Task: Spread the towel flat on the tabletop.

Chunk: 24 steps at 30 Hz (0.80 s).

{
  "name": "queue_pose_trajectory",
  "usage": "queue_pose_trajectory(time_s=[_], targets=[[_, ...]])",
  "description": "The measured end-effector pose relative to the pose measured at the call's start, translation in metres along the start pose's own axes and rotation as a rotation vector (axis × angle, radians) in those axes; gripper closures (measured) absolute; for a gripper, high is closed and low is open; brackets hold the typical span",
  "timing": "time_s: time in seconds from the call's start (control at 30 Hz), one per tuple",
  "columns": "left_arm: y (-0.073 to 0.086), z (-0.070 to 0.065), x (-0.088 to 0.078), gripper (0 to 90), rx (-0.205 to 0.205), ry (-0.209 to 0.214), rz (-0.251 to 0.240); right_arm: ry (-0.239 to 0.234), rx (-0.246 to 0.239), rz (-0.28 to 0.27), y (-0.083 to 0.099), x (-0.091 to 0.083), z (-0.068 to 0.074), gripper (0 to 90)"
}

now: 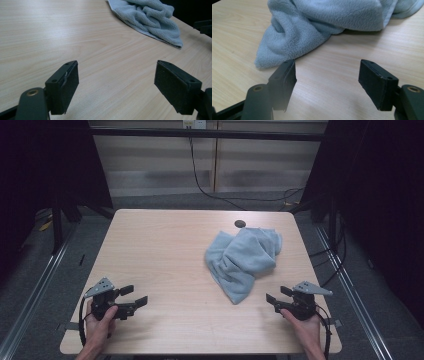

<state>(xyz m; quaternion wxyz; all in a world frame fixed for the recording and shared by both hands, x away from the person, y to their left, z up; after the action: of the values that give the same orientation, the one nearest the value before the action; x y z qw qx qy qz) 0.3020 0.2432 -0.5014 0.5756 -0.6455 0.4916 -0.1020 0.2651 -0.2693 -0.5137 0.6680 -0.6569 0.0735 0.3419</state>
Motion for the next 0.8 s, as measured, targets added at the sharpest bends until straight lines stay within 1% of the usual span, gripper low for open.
queue_pose_trajectory(time_s=[0.1, 0.13, 0.17, 0.2, 0.23, 0.27, 0.33, 0.37, 0.4, 0.43, 0.5, 0.57, 0.6, 0.63, 0.67, 0.7, 0.73, 0.8], targets=[[0.0, 0.0, 0.001, 18.2, -0.011, 0.017, 0.004, -0.02, 0.001, 0.007, 0.0, 0.0, 0.001, 30.4], [0.0, 0.0, 0.002, 18.2, -0.012, 0.017, 0.005, -0.031, 0.002, 0.014, 0.0, 0.001, 0.002, 30.4], [0.0, 0.0, 0.002, 18.2, -0.002, 0.015, 0.015, -0.031, -0.005, 0.02, 0.001, 0.001, 0.002, 30.7], [0.0, 0.0, 0.002, 18.2, -0.002, 0.015, 0.015, -0.031, -0.005, 0.02, 0.001, 0.001, 0.002, 30.7], [0.001, -0.003, 0.003, 18.2, 0.016, 0.02, 0.028, -0.03, -0.02, 0.03, 0.001, 0.002, 0.004, 32.0], [0.001, -0.003, 0.003, 18.2, 0.016, 0.02, 0.028, -0.03, -0.02, 0.03, 0.001, 0.002, 0.004, 32.0], [0.0, -0.007, 0.005, 18.4, 0.034, 0.026, 0.043, -0.049, -0.023, 0.033, 0.0, 0.002, 0.008, 33.3], [0.0, -0.007, 0.005, 18.7, 0.034, 0.026, 0.043, -0.062, -0.027, 0.036, -0.001, 0.002, 0.01, 33.3], [0.0, -0.008, 0.006, 19.3, 0.048, 0.021, 0.044, -0.07, -0.024, 0.035, -0.001, 0.002, 0.011, 33.3], [-0.001, -0.01, 0.007, 19.7, 0.06, 0.026, 0.045, -0.074, -0.025, 0.038, -0.002, 0.003, 0.011, 33.7], [0.0, -0.012, 0.008, 19.7, 0.064, 0.045, 0.057, -0.083, -0.042, 0.047, -0.006, 0.003, 0.012, 35.4], [0.0, -0.013, 0.008, 19.7, 0.07, 0.052, 0.06, -0.089, -0.042, 0.045, -0.008, 0.004, 0.012, 35.1], [0.001, -0.016, 0.009, 19.9, 0.083, 0.059, 0.067, -0.091, -0.037, 0.046, -0.014, 0.006, 0.01, 32.4], [0.001, -0.017, 0.01, 19.9, 0.087, 0.065, 0.068, -0.089, -0.041, 0.046, -0.018, 0.008, 0.009, 32.4], [0.001, -0.017, 0.01, 19.9, 0.087, 0.065, 0.068, -0.089, -0.041, 0.046, -0.018, 0.008, 0.009, 32.4], [0.0, -0.018, 0.01, 19.9, 0.091, 0.068, 0.07, -0.095, -0.048, 0.045, -0.027, 0.014, 0.007, 31.7], [0.0, -0.019, 0.011, 19.9, 0.114, 0.062, 0.074, -0.098, -0.05, 0.045, -0.033, 0.017, 0.006, 31.3], [0.0, -0.019, 0.011, 19.9, 0.115, 0.059, 0.075, -0.104, -0.063, 0.038, -0.049, 0.027, 0.003, 29.8]])
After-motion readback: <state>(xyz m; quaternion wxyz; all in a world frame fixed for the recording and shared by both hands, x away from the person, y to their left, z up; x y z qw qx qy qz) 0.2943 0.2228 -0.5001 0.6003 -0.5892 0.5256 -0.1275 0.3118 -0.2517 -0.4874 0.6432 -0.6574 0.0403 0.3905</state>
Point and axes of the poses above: each handheld gripper's, and its own axes: x roughly forward along the jaws, y roughly out of its underside, z roughly to its left, the point moved 4 cm from there along x, roughly forward along the jaws, and after that the axes turned 4 degrees about y, right-handed, at the moved point
